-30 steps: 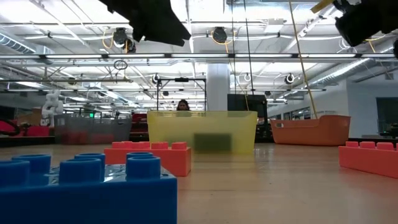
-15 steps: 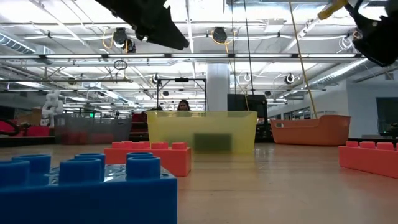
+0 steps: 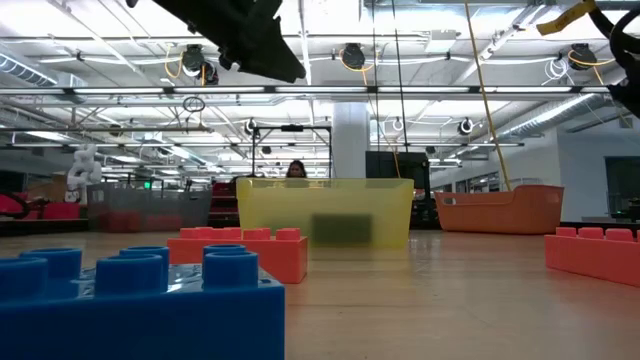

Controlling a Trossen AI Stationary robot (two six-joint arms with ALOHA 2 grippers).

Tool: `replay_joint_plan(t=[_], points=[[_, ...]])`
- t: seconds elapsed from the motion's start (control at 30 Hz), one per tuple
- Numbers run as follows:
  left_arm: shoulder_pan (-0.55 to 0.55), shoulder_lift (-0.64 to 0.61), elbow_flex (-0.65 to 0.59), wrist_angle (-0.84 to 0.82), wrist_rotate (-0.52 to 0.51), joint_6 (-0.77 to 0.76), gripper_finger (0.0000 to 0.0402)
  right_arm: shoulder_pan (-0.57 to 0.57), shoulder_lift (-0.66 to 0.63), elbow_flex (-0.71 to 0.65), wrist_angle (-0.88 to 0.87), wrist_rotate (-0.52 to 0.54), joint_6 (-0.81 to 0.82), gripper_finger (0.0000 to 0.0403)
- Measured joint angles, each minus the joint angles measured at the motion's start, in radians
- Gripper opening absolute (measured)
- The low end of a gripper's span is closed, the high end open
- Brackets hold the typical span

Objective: Sort & place blocks by color
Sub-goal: Put the green game piece into the orange bin

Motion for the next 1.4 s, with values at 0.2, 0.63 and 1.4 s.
replay_joint_plan(t=[0.2, 0.63, 1.4], points=[[-0.018, 0.0, 0.0, 0.0, 0.001, -0.011, 0.0182, 0.006, 0.0, -0.009, -0.028, 0.043, -0.002, 0.0298], [-0.068, 0.0, 0.0, -0.026, 0.002, -0.05, 0.0182, 0.006, -0.001, -0.156, 0.16, 0.041, -0.049, 0.023], [-0.078, 0.0, 0.0, -0.037, 0.001, -0.044, 0.0182, -0.038, -0.006, -0.27, 0.233, -0.008, -0.344, 0.0126]])
